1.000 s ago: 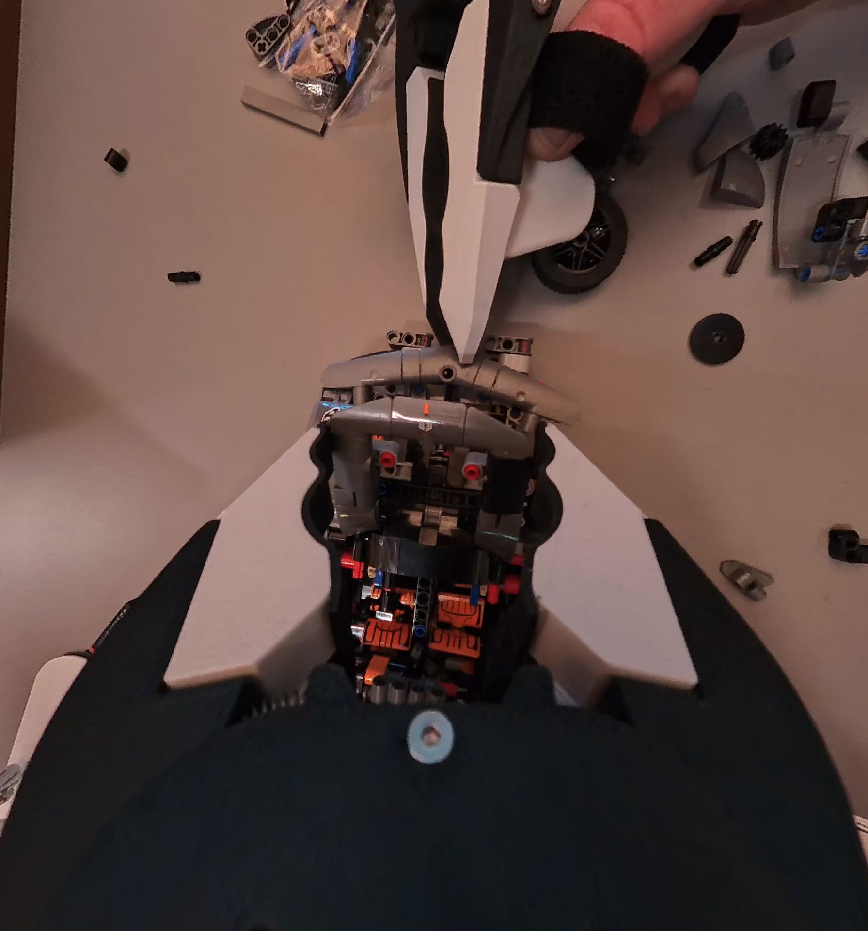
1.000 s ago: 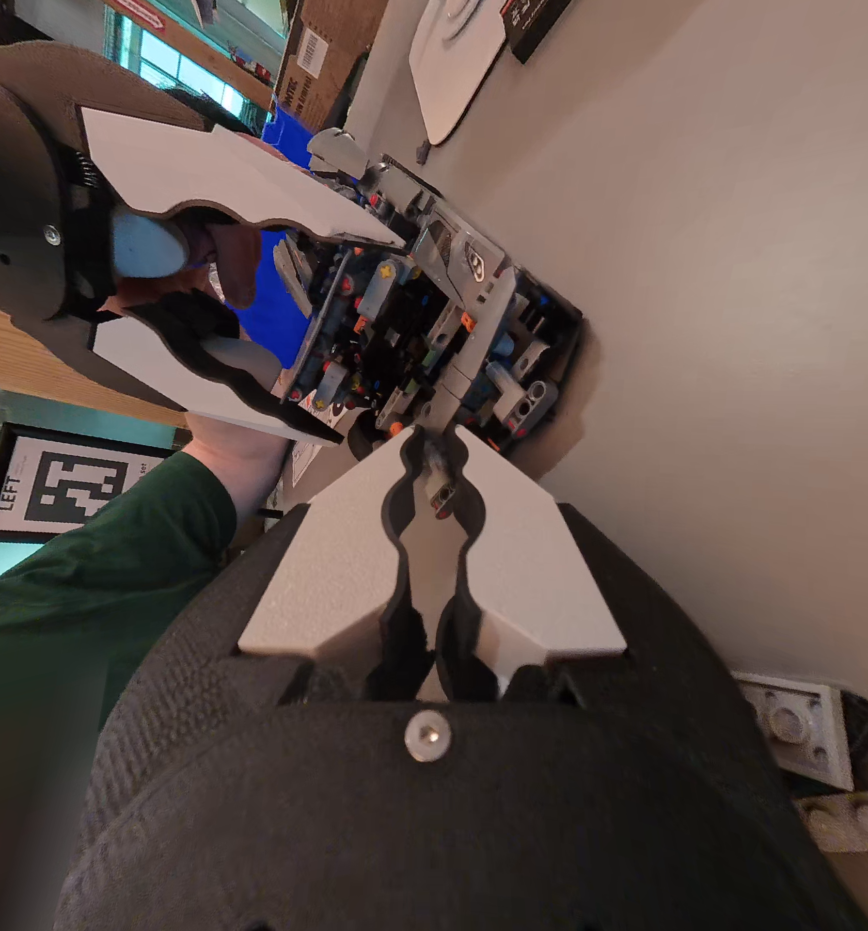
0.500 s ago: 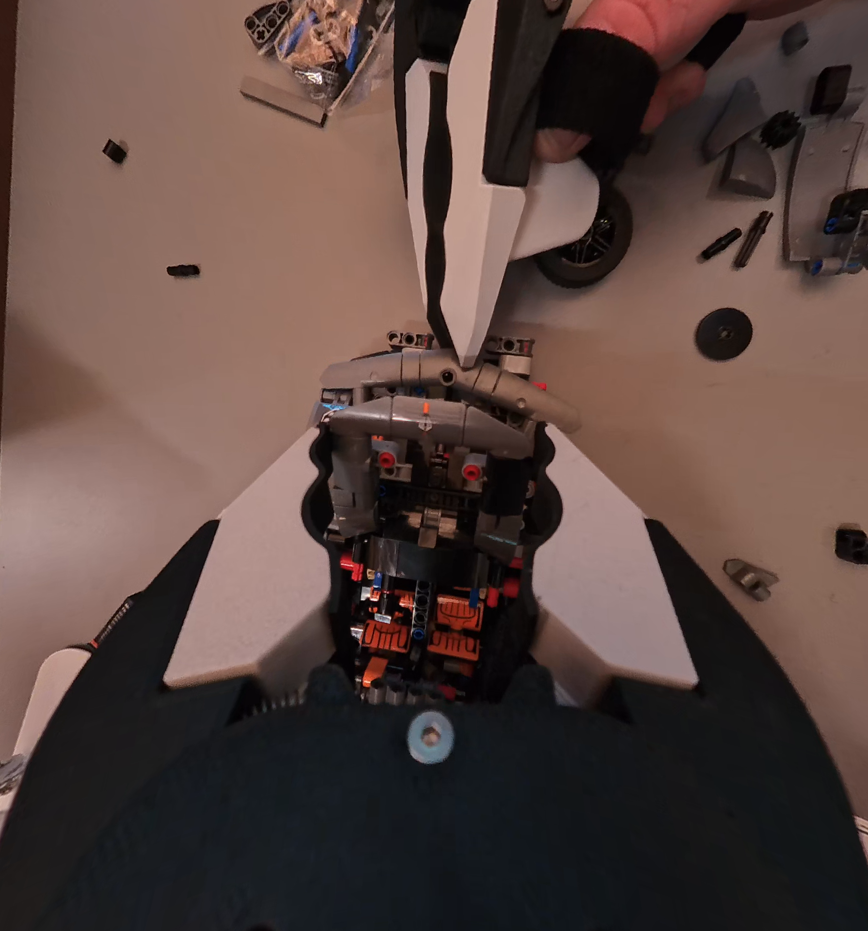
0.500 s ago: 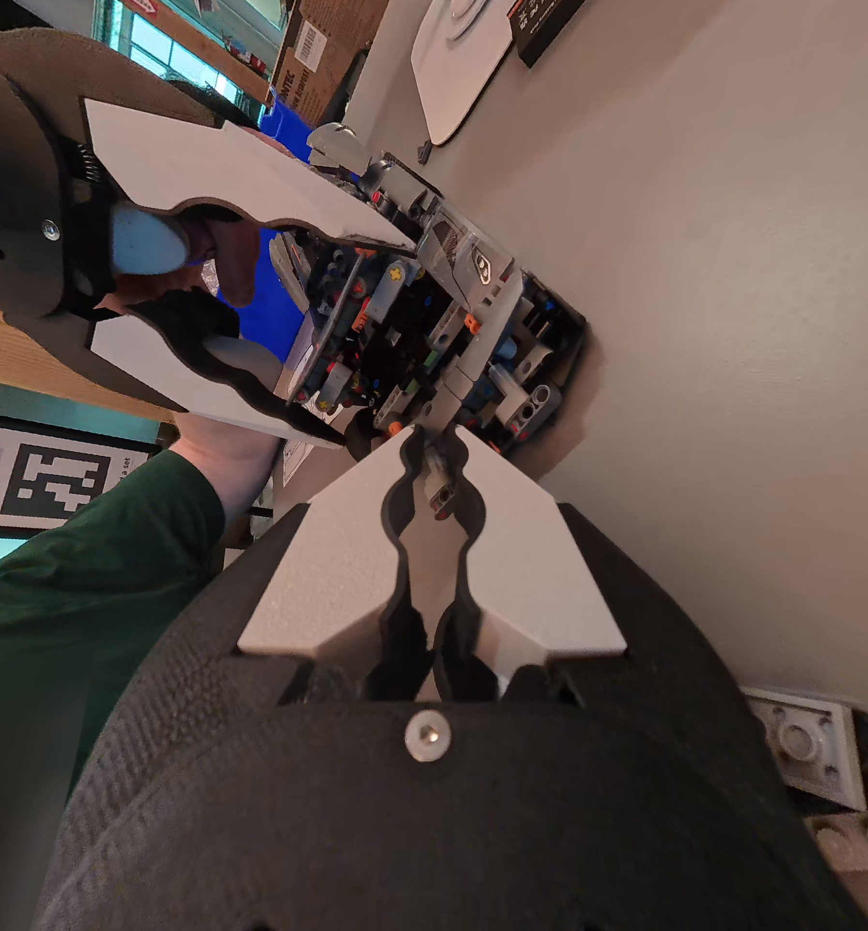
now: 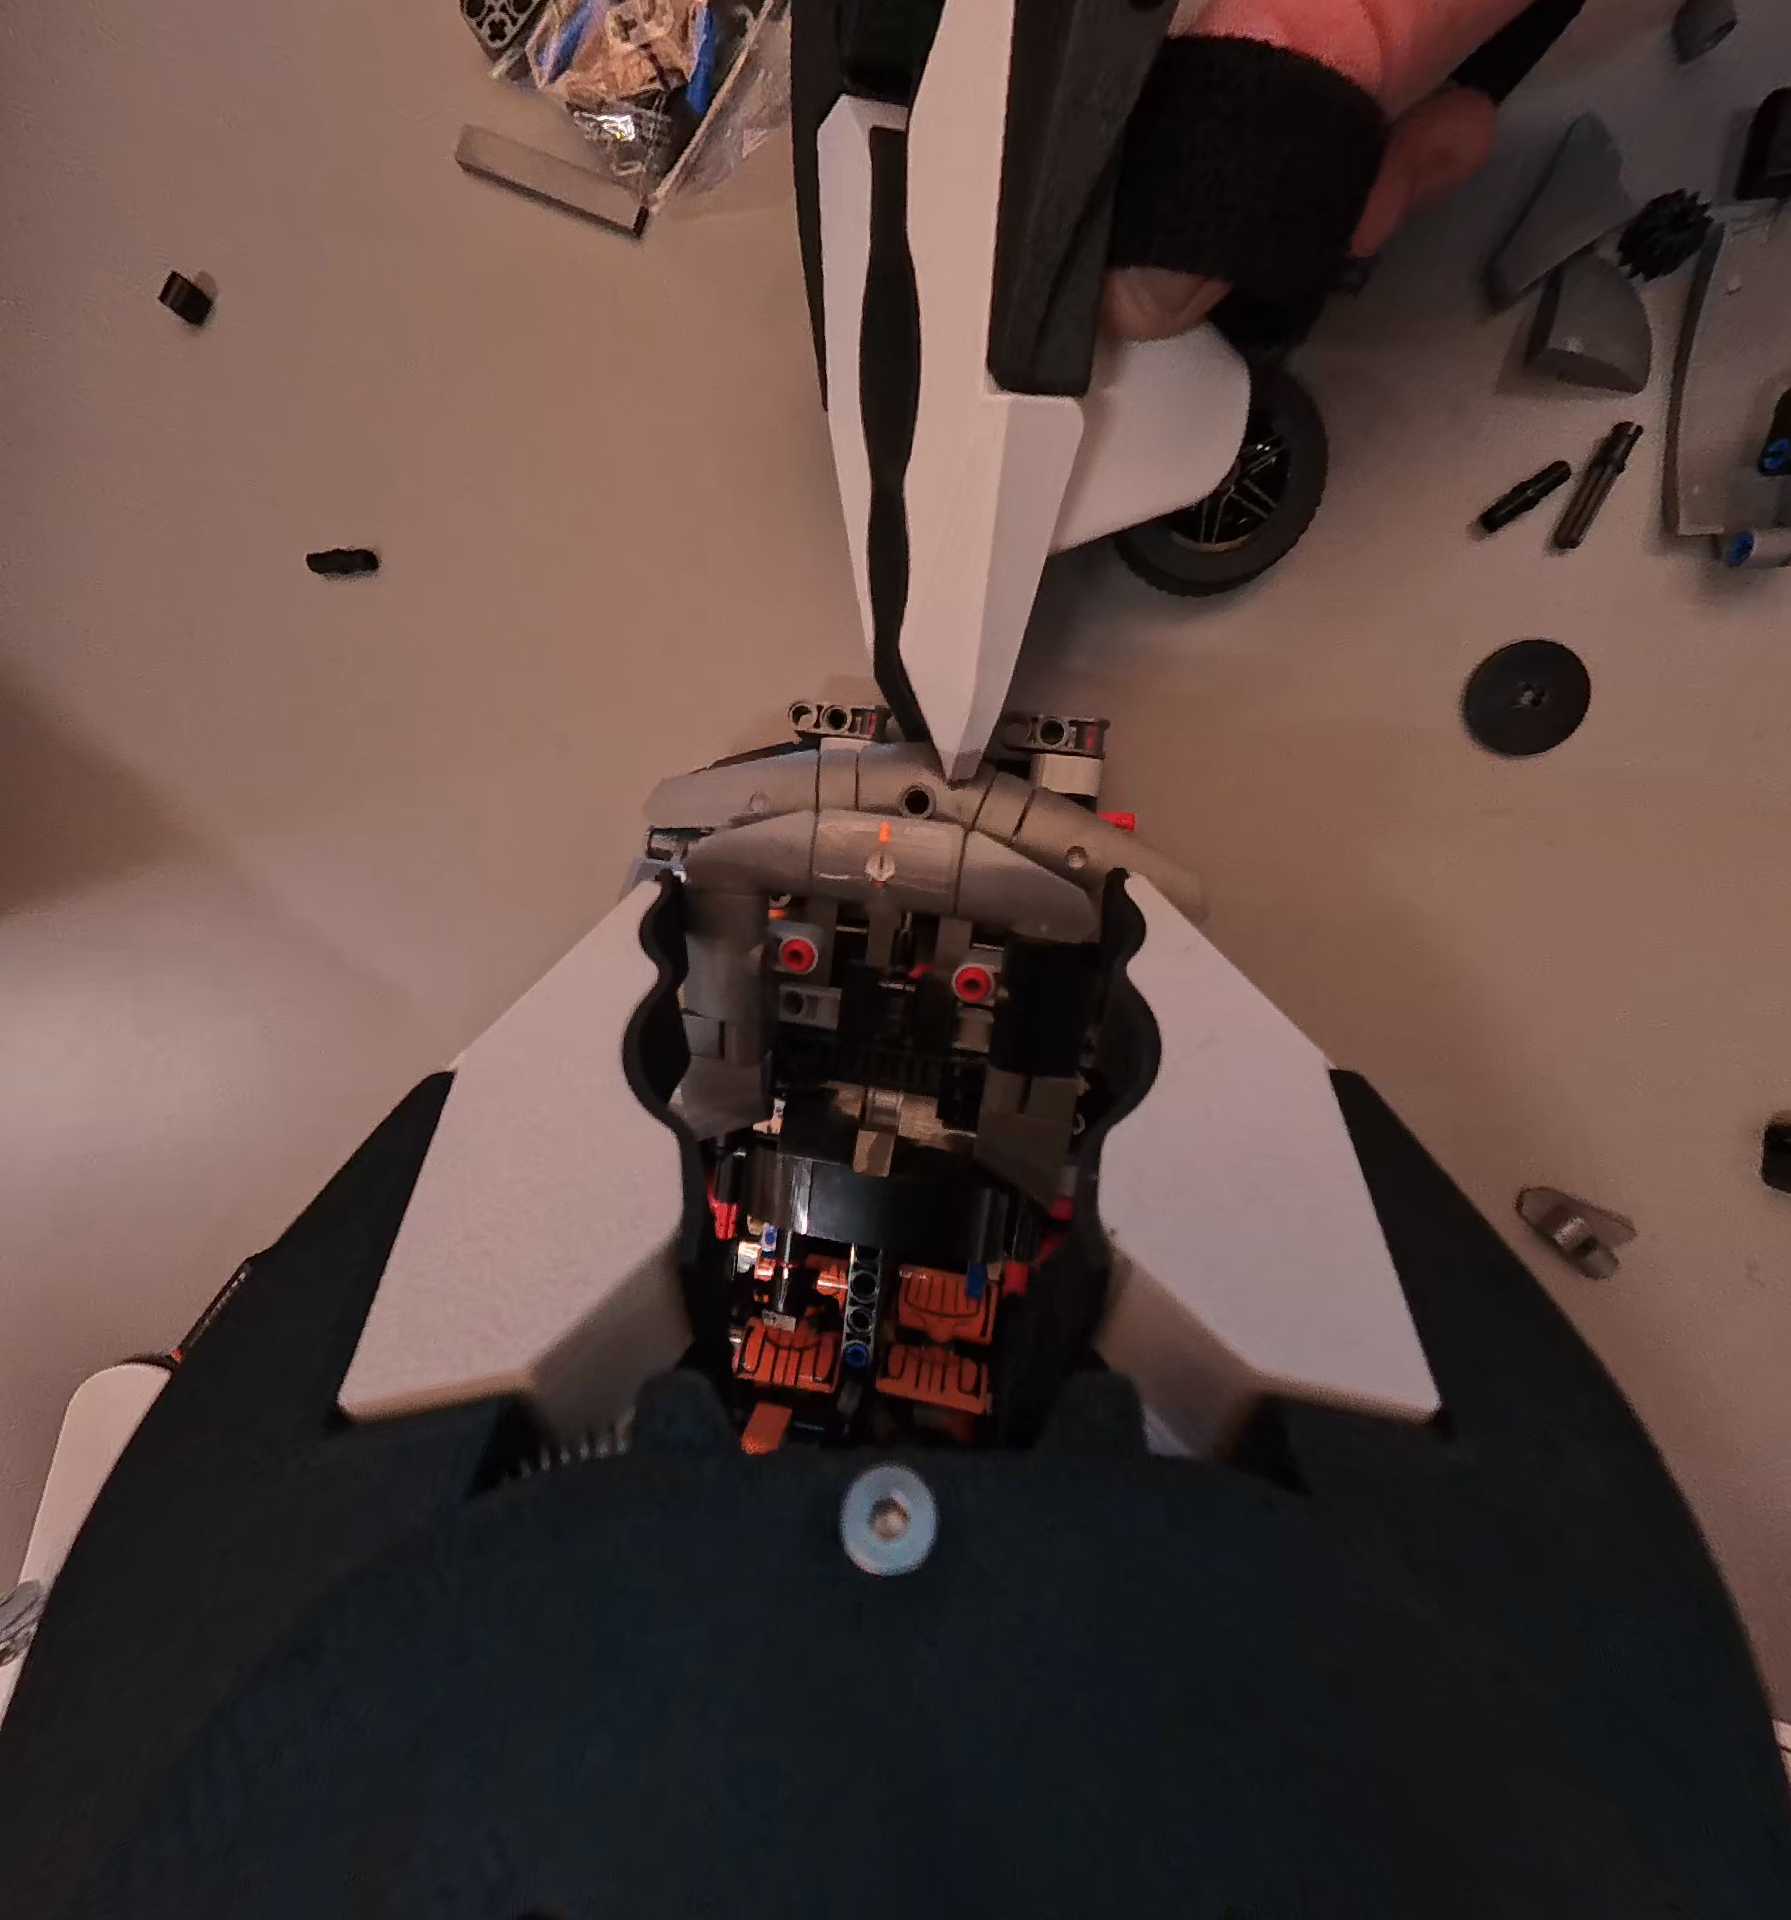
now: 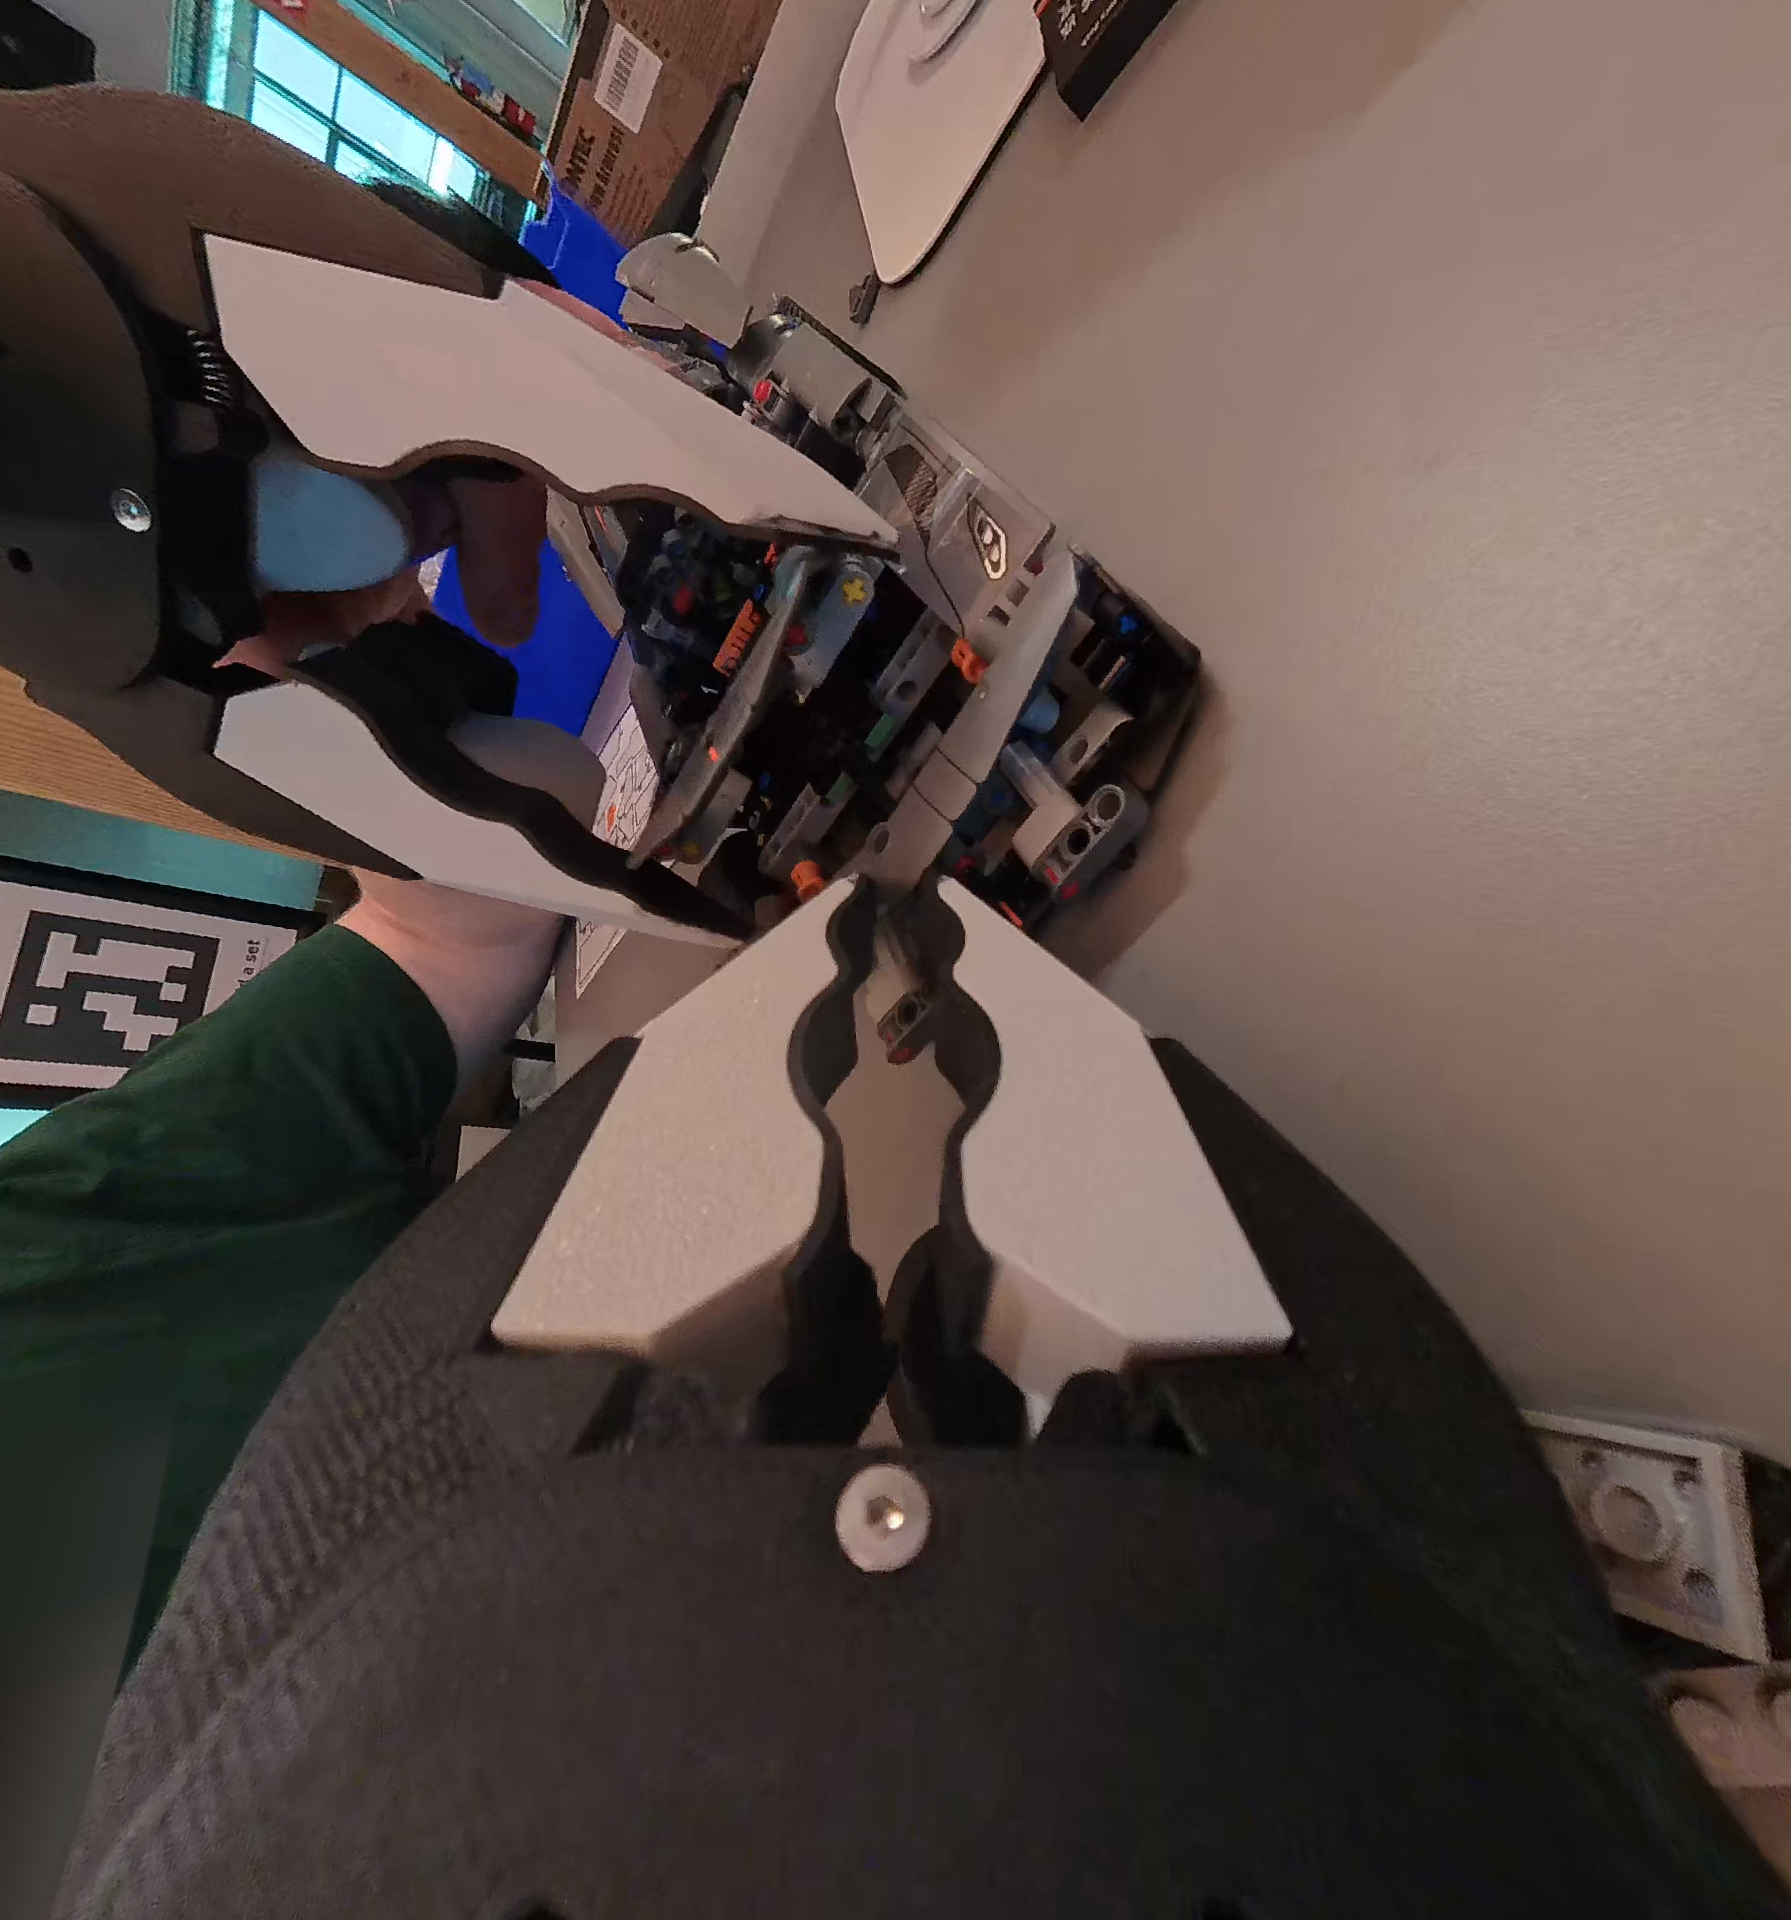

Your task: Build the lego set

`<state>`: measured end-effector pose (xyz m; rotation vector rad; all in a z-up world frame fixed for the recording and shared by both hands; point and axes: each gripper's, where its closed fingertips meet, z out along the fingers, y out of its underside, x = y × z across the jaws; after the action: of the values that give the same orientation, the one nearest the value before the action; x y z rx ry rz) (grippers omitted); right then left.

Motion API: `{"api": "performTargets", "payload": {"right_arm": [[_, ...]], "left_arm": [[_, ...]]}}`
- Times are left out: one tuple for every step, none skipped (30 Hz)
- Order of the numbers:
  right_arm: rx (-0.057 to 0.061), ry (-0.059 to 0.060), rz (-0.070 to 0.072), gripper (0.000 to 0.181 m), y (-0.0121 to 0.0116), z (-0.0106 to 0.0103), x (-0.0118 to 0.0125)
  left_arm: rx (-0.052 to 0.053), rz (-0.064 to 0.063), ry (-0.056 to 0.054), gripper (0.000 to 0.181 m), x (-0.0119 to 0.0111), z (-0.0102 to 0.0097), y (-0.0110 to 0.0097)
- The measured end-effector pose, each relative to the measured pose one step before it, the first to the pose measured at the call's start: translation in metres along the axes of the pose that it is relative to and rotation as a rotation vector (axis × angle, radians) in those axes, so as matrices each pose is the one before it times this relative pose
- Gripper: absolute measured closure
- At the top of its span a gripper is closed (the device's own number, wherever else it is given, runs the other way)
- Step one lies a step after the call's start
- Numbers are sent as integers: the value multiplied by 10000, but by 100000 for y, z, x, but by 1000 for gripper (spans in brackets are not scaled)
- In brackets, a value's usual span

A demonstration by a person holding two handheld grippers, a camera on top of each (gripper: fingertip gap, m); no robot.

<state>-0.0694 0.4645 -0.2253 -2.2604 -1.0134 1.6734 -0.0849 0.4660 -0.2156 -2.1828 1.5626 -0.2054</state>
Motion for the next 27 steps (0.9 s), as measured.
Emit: {"api": "performTargets", "payload": {"right_arm": [[-21, 10, 22, 175, 45, -19, 67], [-11, 13, 10, 178, 19, -44, 52], [-4, 60, -41, 181, 7, -62, 89], [-93, 220, -70, 181, 150, -21, 320], [-175, 208, -63, 181, 287, 116, 311], [-41, -45, -17, 181, 74, 156, -84], [53, -151, 13, 181, -77, 125, -282], [-43, -22, -9, 181, 38, 77, -118], [-23, 67, -71, 181, -38, -80, -1], [122, 42, -111, 181, -256, -238, -54], [171, -11, -63, 181, -349, -304, -94], [136, -27, 17, 181, -254, -246, -65], [113, -17, 38, 177, -192, -147, -30], [85, 28, 5, 173, -109, -59, 36], [77, 29, -22, 168, -96, 19, 25], [46, -21, -4, 167, -58, 74, -53], [-36, -29, -7, 168, 60, 136, -82], [-89, 51, -42, 170, 156, 171, 29], [-100, 115, -54, 171, 191, 190, 161], [-79, 83, -10, 170, 178, 205, 150], [16, -31, 50, 171, 25, 123, 28], [35, -46, 45, 171, -39, 37, -2], [2, -8, 0, 172, 9, -11, 14], [-13, 8, -4, 173, 13, -33, 15], [-18, 38, -5, 173, 31, -23, 45], [-19, 59, -14, 173, 46, -5, 87], [-22, 51, 2, 173, 52, 0, 99]], "left_arm": [[2, -5, -9, 103, -31, -95, 17], [-9, -1, -6, 103, -21, -82, 56], [-44, 0, -12, 103, -44, -5, 108], [-92, -11, -13, 103, -47, 71, 206], [-52, -13, 8, 103, -17, 92, 144], [33, 3, -30, 103, -43, 4, -31], [85, 45, -83, 104, -57, -43, -124], [21, 42, -4, 103, 104, -51, -58], [-64, 55, -19, 103, 89, -55, 32], [-106, 38, -40, 103, 4, -42, 70], [-83, 12, -23, 103, -32, -11, 58], [-20, -9, 24, 103, 5, 34, 10], [27, -6, 16, 103, -20, 48, -34], [53, -43, 12, 103, -30, 52, -53], [32, -53, 43, 103, 24, 41, -33], [7, 21, -2, 103, 5, 12, -9], [-8, 13, -17, 103, 5, -3, -8], [-7, 7, -9, 103, 21, 25, -20], [1, 9, 0, 103, 31, 21, -35], [16, -5, 5, 103, 9, 15, -55], [-5, -9, 14, 103, 20, 64, -15], [5, -38, 14, 103, -9, 44, -2], [15, -13, 15, 103, -8, 8, -3], [15, -7, 22, 103, 16, 30, -9], [20, -26, 28, 103, 21, 67, -33], [25, -49, 48, 103, 45, 118, -41], [31, -64, 57, 103, 37, 126, -47]]}}
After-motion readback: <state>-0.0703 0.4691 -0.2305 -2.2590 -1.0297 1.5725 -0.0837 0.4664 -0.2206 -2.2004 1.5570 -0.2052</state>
